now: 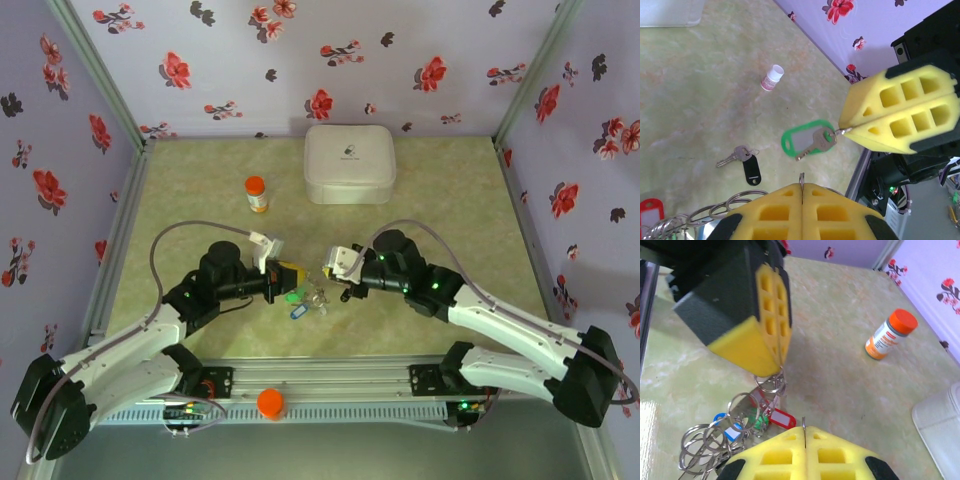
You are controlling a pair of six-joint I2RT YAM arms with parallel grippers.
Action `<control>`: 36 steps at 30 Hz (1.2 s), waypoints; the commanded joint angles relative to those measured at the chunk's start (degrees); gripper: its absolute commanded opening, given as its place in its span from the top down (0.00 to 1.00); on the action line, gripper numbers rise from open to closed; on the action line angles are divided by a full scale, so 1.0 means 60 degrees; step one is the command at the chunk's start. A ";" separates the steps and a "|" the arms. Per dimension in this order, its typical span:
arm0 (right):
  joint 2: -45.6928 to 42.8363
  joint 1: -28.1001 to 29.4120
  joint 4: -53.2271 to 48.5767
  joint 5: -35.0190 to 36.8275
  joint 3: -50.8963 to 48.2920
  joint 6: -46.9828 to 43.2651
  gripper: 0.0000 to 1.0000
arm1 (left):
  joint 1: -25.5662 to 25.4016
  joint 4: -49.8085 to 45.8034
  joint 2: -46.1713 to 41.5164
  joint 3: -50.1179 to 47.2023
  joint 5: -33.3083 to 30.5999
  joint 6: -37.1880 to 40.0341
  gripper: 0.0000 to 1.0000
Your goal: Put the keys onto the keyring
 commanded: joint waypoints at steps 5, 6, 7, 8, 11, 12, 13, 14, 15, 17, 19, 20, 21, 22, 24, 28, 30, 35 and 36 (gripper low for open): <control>0.0360 0.0381 0.0026 0.0217 0.0431 -0.0917 1.00 | -0.0102 0.0937 0.0153 0.0102 0.0506 0.0102 1.00; 0.0406 0.0435 0.0090 0.0390 0.0427 -0.0909 1.00 | -0.0130 0.1029 0.0209 0.0077 0.0559 0.0128 1.00; 0.0446 0.0446 0.0115 0.0497 0.0440 -0.0881 1.00 | -0.0159 0.1052 0.0238 0.0067 0.0570 0.0144 1.00; 0.0489 0.0456 0.0109 0.0584 0.0465 -0.0877 1.00 | -0.0186 0.1075 0.0268 0.0062 0.0574 0.0146 1.00; 0.0556 0.0482 0.0135 0.0683 0.0505 -0.0879 1.00 | -0.0184 0.1103 0.0425 0.0099 0.0564 0.0103 1.00; 0.0552 0.0483 0.0214 0.0776 0.0489 -0.0887 1.00 | -0.0176 0.1164 0.0482 0.0100 0.0576 0.0061 1.00; 0.0551 0.0490 0.0263 0.0850 0.0485 -0.0880 1.00 | -0.0186 0.1217 0.0519 0.0076 0.0564 0.0037 1.00; 0.0552 0.0477 0.0273 0.0946 0.0482 -0.0903 1.00 | -0.0176 0.1293 0.0567 0.0062 0.0574 -0.0019 1.00; 0.0552 0.0488 0.0323 0.1043 0.0453 -0.0901 1.00 | -0.0175 0.1292 0.0600 0.0074 0.0561 -0.0057 1.00; 0.0596 0.0495 0.0289 0.1178 0.0455 -0.0911 1.00 | -0.0179 0.1313 0.0681 0.0100 0.0553 -0.0066 1.00; 0.0623 0.0501 0.0163 0.1097 0.0496 -0.0895 1.00 | -0.0182 0.1321 0.0706 0.0092 0.0547 -0.0075 1.00; 0.0598 0.0525 0.0151 0.1042 0.0484 -0.0895 1.00 | -0.0186 0.1346 0.0703 0.0085 0.0549 -0.0075 1.00; 0.0571 0.0541 0.0151 0.1011 0.0462 -0.0894 1.00 | -0.0180 0.1333 0.0695 0.0080 0.0519 -0.0086 1.00; 0.0548 0.0555 0.0151 0.1028 0.0445 -0.0909 1.00 | -0.0190 0.1309 0.0674 0.0063 0.0481 -0.0089 1.00; 0.0551 0.0556 0.0089 0.1021 0.0463 -0.0910 1.00 | -0.0190 0.1245 0.0595 0.0074 0.0484 -0.0064 1.00; 0.0717 0.0633 0.0091 0.0839 0.0504 -0.0929 1.00 | -0.0205 0.1112 0.0574 0.0103 0.0451 0.0075 1.00; 0.0739 0.0657 0.0091 0.0787 0.0526 -0.0938 1.00 | -0.0204 0.1112 0.0576 0.0120 0.0402 0.0114 1.00; 0.0664 0.0685 0.0044 0.0725 0.0468 -0.0916 1.00 | -0.0205 0.0866 0.0598 0.0215 0.0146 0.0171 1.00; 0.0658 0.0691 0.0062 0.0703 0.0454 -0.0908 1.00 | -0.0205 0.0863 0.0593 0.0217 0.0110 0.0160 1.00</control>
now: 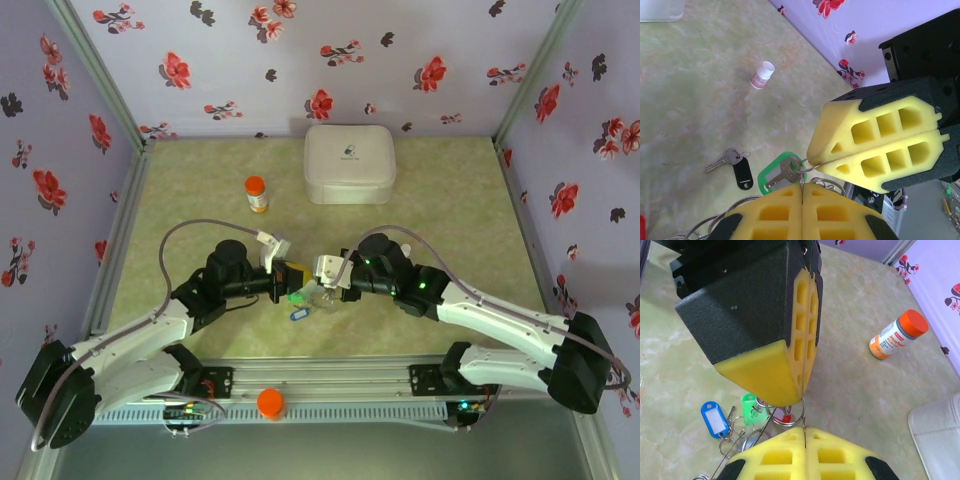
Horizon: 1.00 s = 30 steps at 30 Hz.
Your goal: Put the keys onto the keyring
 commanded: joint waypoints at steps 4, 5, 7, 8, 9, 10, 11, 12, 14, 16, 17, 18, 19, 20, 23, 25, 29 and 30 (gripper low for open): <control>-0.0097 0.0135 0.0003 -0.0237 0.0245 -0.0192 1.00 | -0.0049 0.0033 -0.0140 0.0223 -0.0266 0.0161 1.00; -0.0111 0.0141 -0.0038 -0.0232 0.0248 -0.0249 1.00 | -0.0052 0.0018 -0.0140 0.0226 -0.0311 0.0161 1.00; -0.0110 0.0153 -0.0163 -0.0257 0.0261 -0.0343 1.00 | -0.0059 0.0039 -0.0123 0.0216 -0.0367 0.0158 1.00; -0.0094 0.0151 -0.0189 -0.0308 0.0258 -0.0341 1.00 | -0.0052 0.0061 -0.0083 0.0217 -0.0363 0.0148 1.00; -0.0075 0.0167 -0.0222 -0.0343 0.0245 -0.0343 1.00 | -0.0048 0.0073 -0.0073 0.0231 -0.0366 0.0146 1.00; -0.0030 0.0161 -0.0224 -0.0349 0.0264 -0.0327 1.00 | -0.0059 0.0089 -0.0069 0.0217 -0.0343 0.0145 1.00; 0.0003 0.0180 -0.0199 -0.0267 0.0260 -0.0313 1.00 | -0.0052 0.0105 -0.0073 0.0217 -0.0343 0.0145 1.00; 0.0014 0.0218 -0.0105 -0.0074 0.0269 -0.0277 1.00 | -0.0053 0.0127 -0.0097 0.0189 -0.0315 0.0159 1.00; 0.0007 0.0230 0.0103 0.0292 0.0231 -0.0283 1.00 | -0.0059 0.0107 -0.0135 0.0158 -0.0325 0.0162 1.00; -0.0020 0.0240 0.0289 0.0633 0.0201 -0.0268 1.00 | -0.0048 0.0105 -0.0131 0.0144 -0.0281 0.0166 1.00; 0.0010 0.0239 0.0240 0.0697 0.0217 -0.0345 1.00 | -0.0053 0.0165 -0.0132 0.0117 -0.0270 0.0153 1.00; 0.0020 0.0241 0.0264 0.0746 0.0215 -0.0343 1.00 | -0.0059 0.0220 -0.0102 0.0121 -0.0258 0.0156 1.00; 0.0041 0.0248 0.0347 0.0776 0.0195 -0.0318 1.00 | -0.0052 0.0210 -0.0075 0.0163 -0.0222 0.0160 1.00; 0.0064 0.0247 0.0457 0.0801 0.0180 -0.0287 1.00 | -0.0063 0.0158 -0.0028 0.0225 -0.0165 0.0195 1.00; 0.0141 0.0285 0.0459 0.0912 0.0218 -0.0305 1.00 | -0.0053 0.0135 0.0008 0.0246 -0.0129 0.0210 1.00; 0.0115 0.0300 0.0474 0.0873 0.0204 -0.0301 1.00 | -0.0051 0.0135 -0.0020 0.0230 -0.0133 0.0189 1.00; 0.0153 0.0341 0.0428 0.0759 0.0216 -0.0322 1.00 | -0.0052 0.0184 -0.0008 0.0209 -0.0145 0.0153 1.00; 0.0165 0.0362 0.0414 0.0751 0.0208 -0.0354 1.00 | -0.0059 0.0173 0.0011 0.0229 -0.0147 0.0145 1.00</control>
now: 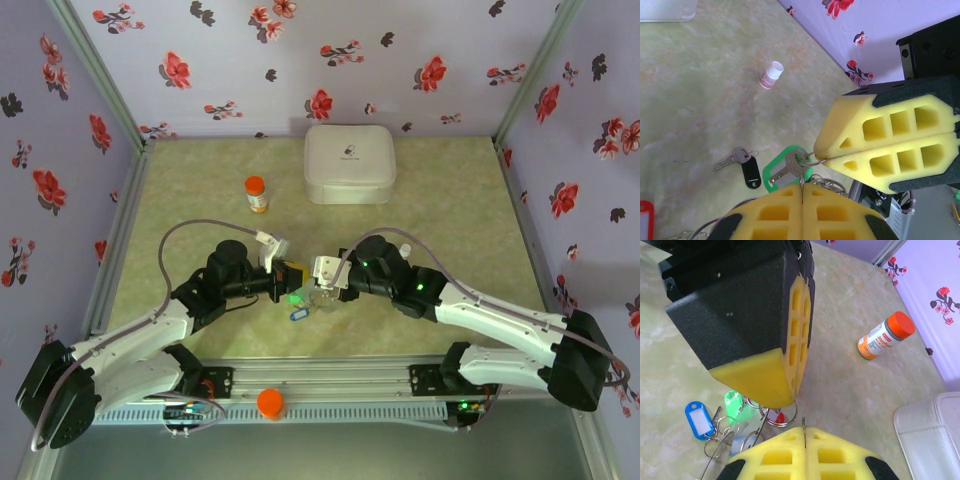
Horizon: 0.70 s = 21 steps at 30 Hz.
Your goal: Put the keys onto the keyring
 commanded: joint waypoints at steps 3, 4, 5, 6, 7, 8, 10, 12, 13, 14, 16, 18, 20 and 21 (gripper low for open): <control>0.0093 0.0125 0.0156 -0.0071 0.0208 -0.0116 1.00 | -0.0052 0.0292 0.0092 0.0261 0.0133 0.0072 1.00; 0.0098 0.0133 0.0094 -0.0123 0.0237 -0.0117 1.00 | -0.0058 0.0292 0.0089 0.0245 0.0140 0.0072 1.00; 0.0105 0.0135 0.0033 -0.0168 0.0249 -0.0116 1.00 | -0.0052 0.0326 0.0083 0.0233 0.0132 0.0072 1.00; 0.0105 0.0140 0.0000 -0.0179 0.0247 -0.0129 1.00 | -0.0051 0.0361 0.0076 0.0217 0.0132 0.0072 1.00; 0.0108 0.0161 -0.0048 -0.0199 0.0256 -0.0158 1.00 | -0.0044 0.0393 0.0059 0.0191 0.0135 0.0074 1.00; 0.0098 0.0173 -0.0064 -0.0223 0.0231 -0.0159 1.00 | -0.0051 0.0409 0.0063 0.0202 0.0130 0.0075 1.00; 0.0072 0.0171 -0.0111 -0.0281 0.0229 -0.0159 1.00 | -0.0053 0.0409 0.0052 0.0202 0.0108 0.0057 1.00; 0.0078 0.0177 -0.0186 -0.0339 0.0258 -0.0175 1.00 | -0.0052 0.0456 0.0052 0.0187 0.0082 0.0033 1.00; 0.0095 0.0173 -0.0216 -0.0335 0.0266 -0.0187 1.00 | -0.0053 0.0508 0.0048 0.0159 0.0075 0.0030 1.00; 0.0113 0.0178 -0.0214 -0.0320 0.0259 -0.0161 1.00 | -0.0054 0.0566 0.0042 0.0144 0.0073 0.0014 1.00; 0.0131 0.0175 -0.0205 -0.0349 0.0260 -0.0145 1.00 | -0.0053 0.0570 0.0045 0.0129 0.0081 0.0013 1.00; 0.0147 0.0180 -0.0247 -0.0448 0.0281 -0.0119 1.00 | -0.0052 0.0570 0.0039 0.0113 0.0068 0.0013 1.00; 0.0164 0.0169 -0.0307 -0.0463 0.0303 -0.0087 1.00 | -0.0050 0.0570 0.0042 0.0114 0.0071 0.0025 1.00; 0.0164 0.0178 -0.0332 -0.0491 0.0303 -0.0088 1.00 | -0.0052 0.0555 0.0042 0.0125 0.0052 0.0039 1.00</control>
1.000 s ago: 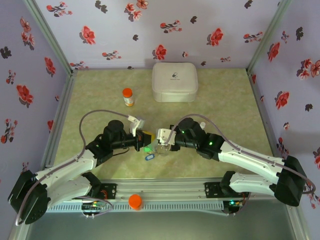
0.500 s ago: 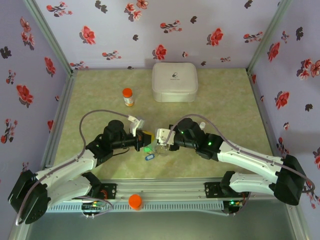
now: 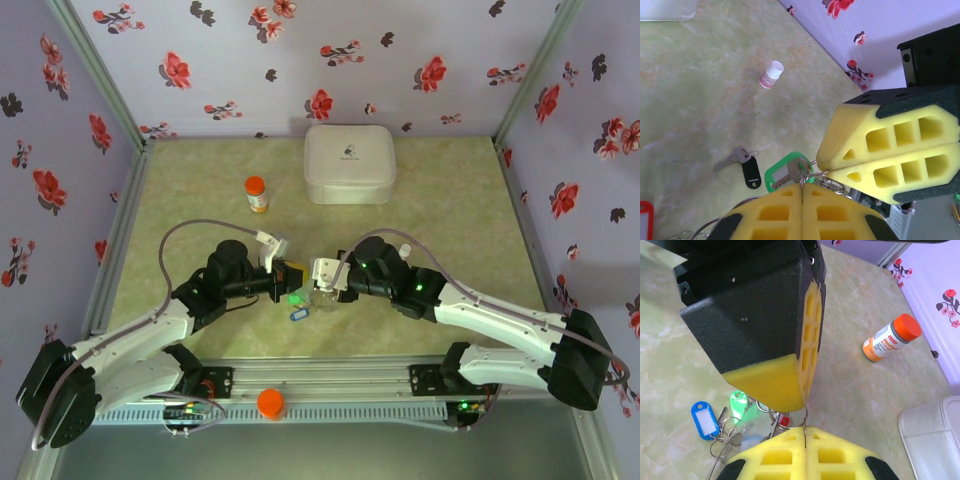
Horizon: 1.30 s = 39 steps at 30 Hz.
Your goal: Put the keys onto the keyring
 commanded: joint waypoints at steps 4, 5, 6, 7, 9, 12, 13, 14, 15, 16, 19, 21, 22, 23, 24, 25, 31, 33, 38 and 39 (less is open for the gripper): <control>0.0119 0.0103 -0.0462 -0.0616 0.0344 -0.0035 1.00 | -0.0052 0.0521 -0.0010 0.0142 0.0012 0.0061 1.00; 0.0106 0.0099 -0.0536 -0.0687 0.0358 -0.0038 1.00 | -0.0062 0.0522 -0.0029 0.0144 -0.0011 0.0077 1.00; 0.0107 0.0099 -0.0603 -0.0735 0.0374 -0.0035 1.00 | -0.0052 0.0521 -0.0043 0.0143 -0.0035 0.0101 1.00; 0.0097 0.0100 -0.0653 -0.0765 0.0377 -0.0030 1.00 | -0.0052 0.0519 -0.0050 0.0144 -0.0043 0.0112 1.00; 0.0101 0.0103 -0.0752 -0.0835 0.0393 -0.0035 1.00 | -0.0052 0.0504 -0.0072 0.0158 -0.0062 0.0159 1.00; 0.0089 0.0104 -0.0855 -0.0956 0.0435 -0.0057 1.00 | -0.0063 0.0539 -0.0110 0.0122 -0.0045 0.0332 1.00; 0.0073 0.0100 -0.0865 -0.0987 0.0435 -0.0052 1.00 | -0.0077 0.0598 -0.0157 0.0091 -0.0046 0.0447 1.00; 0.0053 0.0095 -0.0904 -0.1039 0.0427 -0.0044 1.00 | -0.0117 0.0720 -0.0235 0.0023 -0.0053 0.0604 1.00; 0.0012 0.0103 -0.0953 -0.1078 0.0436 -0.0003 0.96 | -0.0156 0.0867 -0.0343 -0.0078 -0.0045 0.0791 1.00; -0.0022 0.0098 -0.1007 -0.1140 0.0435 0.0044 0.89 | -0.0194 0.1052 -0.0438 -0.0176 -0.0047 0.0958 1.00; -0.0221 0.0093 -0.1337 -0.1292 0.0502 0.0181 0.70 | -0.0242 0.1766 -0.0809 -0.0525 0.0043 0.1692 1.00; -0.0460 0.0063 -0.1642 -0.1494 0.0601 0.0407 0.66 | -0.0271 0.2549 -0.1092 -0.0968 0.0127 0.2421 1.00; -0.0615 -0.0001 -0.1787 -0.1648 0.0645 0.0550 0.66 | -0.0286 0.2905 -0.1163 -0.1150 0.0217 0.2729 1.00; -0.0802 -0.0119 -0.1950 -0.1906 0.0704 0.0765 0.66 | -0.0297 0.3305 -0.1242 -0.1307 0.0313 0.3141 1.00; -0.0965 -0.0322 -0.2078 -0.2271 0.0755 0.1055 0.66 | -0.0301 0.3650 -0.1288 -0.1435 0.0396 0.3454 1.00; -0.1096 -0.0569 -0.2142 -0.2616 0.0777 0.1299 0.67 | -0.0299 0.4013 -0.1318 -0.1513 0.0425 0.3662 1.00; -0.1707 -0.1683 -0.0839 -0.4654 0.0276 0.3308 0.82 | -0.0293 0.5015 -0.1232 -0.1659 0.1016 0.4368 1.00; -0.1716 -0.1678 -0.0333 -0.4547 0.0163 0.3576 0.82 | -0.0301 0.5016 -0.1200 -0.1664 0.1176 0.4746 1.00; -0.1398 -0.1677 -0.0026 -0.4233 0.0218 0.3456 0.76 | -0.0315 0.5424 -0.1039 -0.1723 0.1546 0.4657 1.00; -0.1283 -0.1672 0.0044 -0.4250 0.0224 0.3426 0.76 | -0.0321 0.5521 -0.0981 -0.1718 0.1609 0.4604 1.00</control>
